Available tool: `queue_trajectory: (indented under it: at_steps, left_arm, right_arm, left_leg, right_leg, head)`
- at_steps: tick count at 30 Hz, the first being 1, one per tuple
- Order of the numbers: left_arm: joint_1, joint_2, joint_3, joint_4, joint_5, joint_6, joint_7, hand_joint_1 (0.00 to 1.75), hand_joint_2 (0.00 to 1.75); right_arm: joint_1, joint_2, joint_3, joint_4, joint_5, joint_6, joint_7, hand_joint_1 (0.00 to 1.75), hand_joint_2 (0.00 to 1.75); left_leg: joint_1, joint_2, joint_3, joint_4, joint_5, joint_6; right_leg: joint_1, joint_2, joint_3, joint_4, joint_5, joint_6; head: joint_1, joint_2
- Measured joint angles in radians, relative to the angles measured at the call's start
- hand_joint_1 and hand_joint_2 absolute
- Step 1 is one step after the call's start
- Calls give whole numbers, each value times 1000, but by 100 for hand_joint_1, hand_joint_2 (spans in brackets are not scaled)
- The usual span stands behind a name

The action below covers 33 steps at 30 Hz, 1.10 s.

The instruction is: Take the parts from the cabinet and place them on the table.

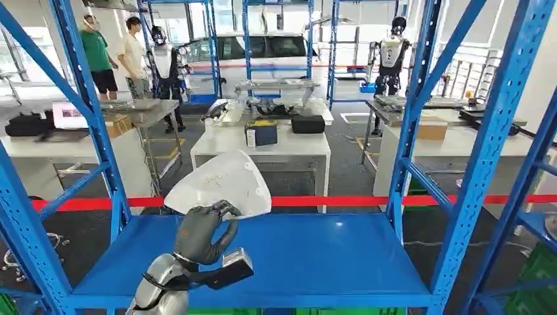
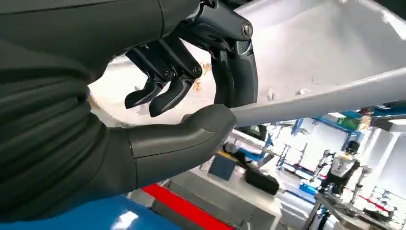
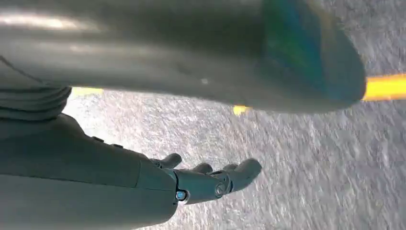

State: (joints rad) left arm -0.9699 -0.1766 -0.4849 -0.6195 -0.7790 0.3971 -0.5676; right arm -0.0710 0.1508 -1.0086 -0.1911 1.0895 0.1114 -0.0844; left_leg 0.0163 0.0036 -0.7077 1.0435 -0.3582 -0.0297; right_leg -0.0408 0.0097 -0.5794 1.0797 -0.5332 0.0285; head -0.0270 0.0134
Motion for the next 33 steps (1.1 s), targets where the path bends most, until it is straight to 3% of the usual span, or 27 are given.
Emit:
queue_trajectory:
  at_steps: [3, 4, 5, 8, 9, 10, 11, 13, 14, 15, 17, 18, 19, 20, 21, 23, 24, 25, 26, 27, 28, 29, 30, 33]
  left_arm:
    - [-3, 7, 0, 0, 5, 3, -5, 175, 175]
    - [-4, 10, 0, 1, 7, 3, -7, 175, 175]
    - [-5, 13, 0, 1, 8, 3, -7, 175, 175]
    - [-7, 18, 0, 1, 10, 16, -5, 175, 175]
    - [-7, 22, 0, 3, 10, 18, -4, 175, 175]
    - [-7, 24, 0, 3, 11, 18, -5, 175, 175]
    - [-8, 25, 0, 3, 12, 18, -5, 175, 175]
    - [-17, 28, 1, 2, 14, 19, -4, 175, 175]
    - [-20, 28, 1, -3, 13, 21, -4, 175, 175]
    - [-26, 28, 1, -3, 13, 24, -4, 175, 175]
    - [-32, 33, 1, -3, 11, 24, -3, 175, 175]
    - [-32, 35, 1, -3, 10, 24, -2, 175, 175]
    - [-32, 36, 1, -3, 10, 24, 0, 175, 175]
    - [-33, 36, 1, -3, 10, 24, 3, 175, 175]
    - [-35, 37, 1, -4, 10, 24, 3, 175, 175]
    - [-34, 40, 1, -4, 10, 24, 3, 175, 175]
    - [-32, 40, 1, -3, 10, 24, 2, 175, 175]
    - [-30, 42, 1, -3, 10, 24, 2, 175, 175]
    - [-29, 43, 1, -3, 11, 24, 1, 175, 175]
    - [-29, 45, 1, -3, 11, 24, 1, 175, 175]
    - [-29, 45, 1, -4, 11, 24, 0, 175, 175]
    - [-29, 45, 1, -7, 11, 24, 0, 175, 175]
    - [-28, 48, 1, -8, 11, 24, 0, 175, 175]
    - [-30, 48, 1, -9, 11, 24, -2, 175, 175]
  right_arm:
    - [1, -1, 0, 0, 0, -2, -6, 0, 0]
    - [0, -1, 0, 0, 0, -3, -7, 0, 0]
    - [0, -1, 0, 0, 0, -5, -8, 0, 0]
    - [0, -1, 0, 0, 0, -6, -9, 0, 0]
    - [0, -1, -1, 0, 0, -6, -9, 0, 0]
    - [0, -1, -1, 0, 0, -6, -9, 0, 0]
    - [0, -1, -1, 0, 0, -7, -9, 0, 0]
    - [1, 0, -1, 0, 0, -8, -9, 0, 0]
    - [1, 3, -1, 0, 0, -8, -9, 0, 0]
    - [1, 2, -1, 0, 0, -8, -9, 0, 0]
    - [0, 3, -1, 0, 0, -5, -7, 0, 0]
    - [1, 3, -1, 1, 0, -6, -6, 0, 0]
    - [1, 3, -2, 1, 0, -6, -7, 0, 0]
    - [2, 3, -2, 1, 0, -6, -7, 0, 0]
    - [2, 4, -3, 1, 0, -6, -8, 0, 0]
    - [1, 2, -7, 1, 0, -6, -10, 0, 0]
    - [1, 1, -9, 1, 0, -6, -10, 0, 0]
    - [1, 0, -12, 1, 0, -8, -10, 0, 0]
    - [1, 0, -15, 1, 0, -8, -10, 0, 0]
    - [1, -1, -16, 1, 0, -8, -10, 0, 0]
    - [0, -1, -17, 1, 0, -8, -10, 0, 0]
    - [-3, -1, -17, 1, 0, -8, -10, 0, 0]
    - [-1, -1, -17, 1, 0, -7, -11, 0, 0]
    - [-1, -1, -18, 1, 0, -8, -10, 0, 0]
  left_leg:
    - [4, 0, -4, -9, 20, -16]
    - [5, 0, -15, 5, -6, -19]
    - [4, 0, -29, 50, -54, -20]
    - [3, -1, -92, 280, -197, -20]
    - [2, -1, -87, 309, -214, -15]
    - [0, -1, -59, 291, -210, -10]
    - [-4, -1, -10, 235, -196, 0]
    - [-19, -4, 131, 49, -165, 32]
    - [-23, -2, 138, 23, -181, 34]
    - [-29, -1, 136, 8, -161, 35]
    - [-36, -4, 132, 7, -149, 37]
    - [-36, -3, 131, -4, -138, 41]
    - [-24, 1, 140, -22, -117, 43]
    - [-25, 2, 133, -28, -106, 52]
    - [-25, 2, 122, -27, -94, 59]
    - [-26, 3, 97, -25, -78, 60]
    - [-26, 3, 84, -23, -69, 59]
    - [-26, 4, 71, -21, -60, 58]
    - [-24, 4, 57, -17, -52, 55]
    - [-22, 4, 41, -11, -45, 52]
    - [-21, 4, 28, -3, -39, 46]
    - [-23, 3, 18, 5, -34, 39]
    - [-25, 2, 18, 7, -30, 34]
    - [-26, 2, 18, 1, -10, 15]
  right_leg:
    - [2, -2, -16, 6, 15, -31]
    - [1, -5, -22, 6, 23, -42]
    - [2, -5, -29, 6, 32, -47]
    - [10, -6, -62, 6, 56, -52]
    - [13, -6, -73, 6, 64, -54]
    - [16, -6, -83, 6, 72, -54]
    - [20, -5, -93, 6, 80, -54]
    - [24, -4, -106, 5, 96, -52]
    - [25, -5, -108, -1, 104, -44]
    - [21, -6, -107, -5, 111, -37]
    - [14, -7, -104, -17, 124, -25]
    - [16, -6, -103, -24, 134, -17]
    - [12, -7, -108, -18, 126, -14]
    - [16, -6, -117, 5, 83, -13]
    - [17, -6, -135, 65, 24, -12]
    - [17, -6, -174, 207, -62, -7]
    - [18, -6, -181, 254, -77, -5]
    - [17, -6, -166, 260, -66, -3]
    - [16, -7, -131, 222, -38, -2]
    - [16, -7, -72, 143, -3, -1]
    - [15, -9, -5, 51, 13, 0]
    - [15, -11, 35, -22, -30, -4]
    - [24, -5, 29, -4, -7, -19]
    - [24, -3, 21, -13, -1, -41]
  head:
    - [-2, 0]
    - [-2, 0]
    - [-2, 0]
    - [-2, 0]
    - [-2, 0]
    - [-1, 0]
    - [-2, 0]
    - [-2, 0]
    - [1, 0]
    - [-3, 0]
    - [-2, 0]
    - [-2, 0]
    - [-2, 0]
    - [-2, 0]
    - [-1, 0]
    - [-1, 0]
    - [-1, 0]
    - [-1, 0]
    - [-1, 0]
    - [-1, 0]
    - [0, 0]
    - [-1, 0]
    - [-2, 0]
    - [-1, 0]
